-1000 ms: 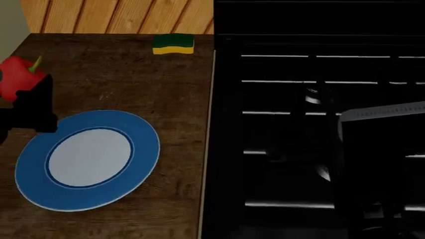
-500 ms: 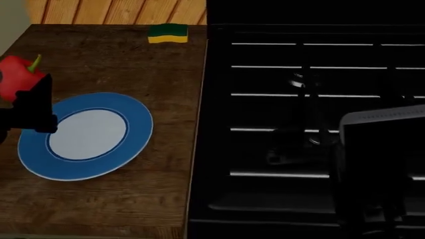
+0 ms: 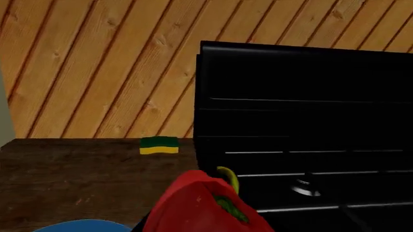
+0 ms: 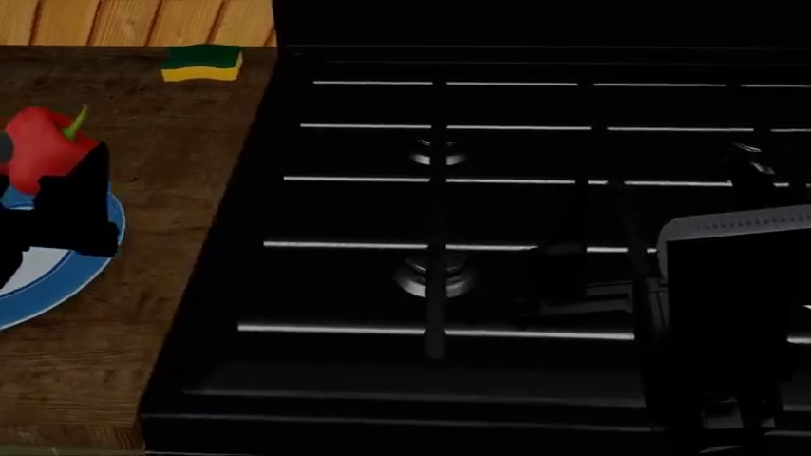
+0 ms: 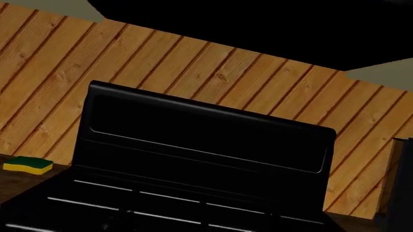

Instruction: Pick the bell pepper from the counter and place it in the microwave.

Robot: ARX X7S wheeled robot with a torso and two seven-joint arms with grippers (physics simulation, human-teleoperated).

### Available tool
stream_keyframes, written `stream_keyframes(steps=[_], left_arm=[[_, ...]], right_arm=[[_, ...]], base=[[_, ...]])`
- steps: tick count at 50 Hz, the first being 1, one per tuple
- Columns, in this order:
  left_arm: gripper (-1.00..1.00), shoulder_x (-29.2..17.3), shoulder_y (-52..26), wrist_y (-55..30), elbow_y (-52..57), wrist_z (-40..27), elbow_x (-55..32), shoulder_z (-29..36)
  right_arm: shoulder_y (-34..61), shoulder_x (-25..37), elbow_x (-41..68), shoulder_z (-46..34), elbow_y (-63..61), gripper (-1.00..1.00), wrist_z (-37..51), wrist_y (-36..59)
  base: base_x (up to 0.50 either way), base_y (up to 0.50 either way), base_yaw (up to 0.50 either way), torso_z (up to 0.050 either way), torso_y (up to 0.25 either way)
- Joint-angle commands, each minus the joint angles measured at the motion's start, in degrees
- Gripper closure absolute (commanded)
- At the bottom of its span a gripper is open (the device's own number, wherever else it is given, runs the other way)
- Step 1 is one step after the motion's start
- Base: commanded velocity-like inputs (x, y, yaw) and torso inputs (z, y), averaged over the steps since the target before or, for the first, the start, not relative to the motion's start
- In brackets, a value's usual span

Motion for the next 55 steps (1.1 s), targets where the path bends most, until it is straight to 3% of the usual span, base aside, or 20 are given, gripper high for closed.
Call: stream_keyframes(steps=[1, 55], left_arm=[[1.00, 0.3, 0.4, 1.2, -1.0, 1.4, -2.7, -0.7], [1.00, 0.1, 1.3, 3.3, -0.7, 1.8, -3.0, -0.5]], right_arm=[[0.1, -0.4, -0.3, 0.7, 0.1, -1.00, -0.5, 0.4], [0.4, 0.4, 0.2, -0.3, -0.3, -1.00, 0.0, 0.7]], base=[[0.00, -0.50, 0.00, 0.000, 0.000], [0.00, -0.48, 0.00, 0.000, 0.000]])
